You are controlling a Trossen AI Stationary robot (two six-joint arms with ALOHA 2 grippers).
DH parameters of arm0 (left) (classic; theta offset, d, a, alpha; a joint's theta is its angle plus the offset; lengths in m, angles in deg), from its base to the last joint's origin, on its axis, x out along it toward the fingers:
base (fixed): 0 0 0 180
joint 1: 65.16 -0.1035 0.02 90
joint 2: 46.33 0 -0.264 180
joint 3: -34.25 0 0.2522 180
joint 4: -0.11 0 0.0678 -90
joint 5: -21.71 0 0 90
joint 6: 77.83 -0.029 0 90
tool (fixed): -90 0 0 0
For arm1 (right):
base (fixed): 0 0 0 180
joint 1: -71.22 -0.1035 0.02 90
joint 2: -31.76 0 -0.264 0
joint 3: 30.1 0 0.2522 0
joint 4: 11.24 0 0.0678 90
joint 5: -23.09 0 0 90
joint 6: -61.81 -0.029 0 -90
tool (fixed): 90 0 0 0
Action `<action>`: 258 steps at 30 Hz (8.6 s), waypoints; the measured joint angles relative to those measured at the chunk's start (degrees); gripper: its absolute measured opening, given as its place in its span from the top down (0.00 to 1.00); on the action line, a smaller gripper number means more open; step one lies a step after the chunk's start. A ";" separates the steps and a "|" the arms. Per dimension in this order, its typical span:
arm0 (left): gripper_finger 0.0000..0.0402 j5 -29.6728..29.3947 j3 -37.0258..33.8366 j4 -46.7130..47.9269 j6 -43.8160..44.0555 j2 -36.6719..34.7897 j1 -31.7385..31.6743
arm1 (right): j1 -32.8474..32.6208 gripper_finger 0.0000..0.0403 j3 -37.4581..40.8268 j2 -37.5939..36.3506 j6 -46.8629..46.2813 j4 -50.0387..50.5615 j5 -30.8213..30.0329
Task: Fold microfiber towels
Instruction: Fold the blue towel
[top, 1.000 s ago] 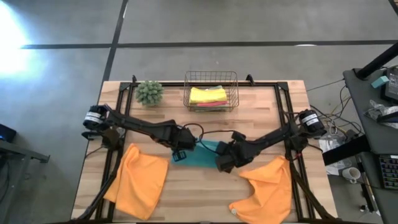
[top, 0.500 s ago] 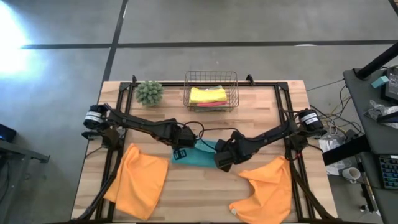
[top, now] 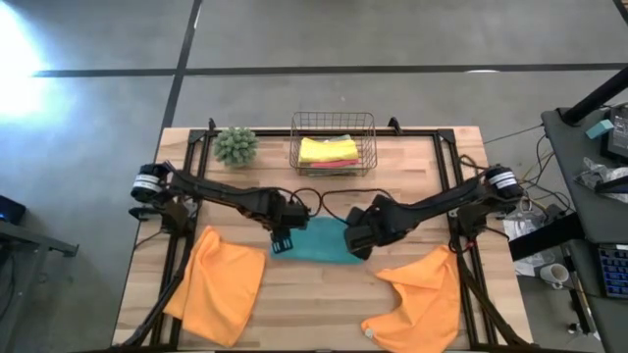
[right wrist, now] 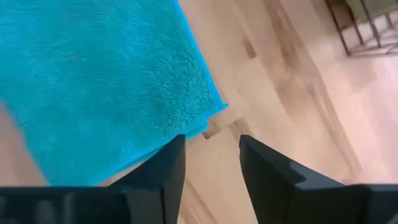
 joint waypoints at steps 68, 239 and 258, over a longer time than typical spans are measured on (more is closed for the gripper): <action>0.75 -7.85 -15.44 -27.29 -25.90 -0.71 -10.15 | -1.53 0.98 16.80 3.58 -15.75 -52.52 20.22; 0.59 -22.44 -9.45 -24.25 -2.99 8.09 30.53 | -8.66 0.60 -4.98 20.52 33.16 -41.76 11.85; 0.81 -22.18 -12.46 -29.08 -3.52 7.96 29.16 | -6.12 0.87 -5.07 22.29 27.82 -43.42 9.55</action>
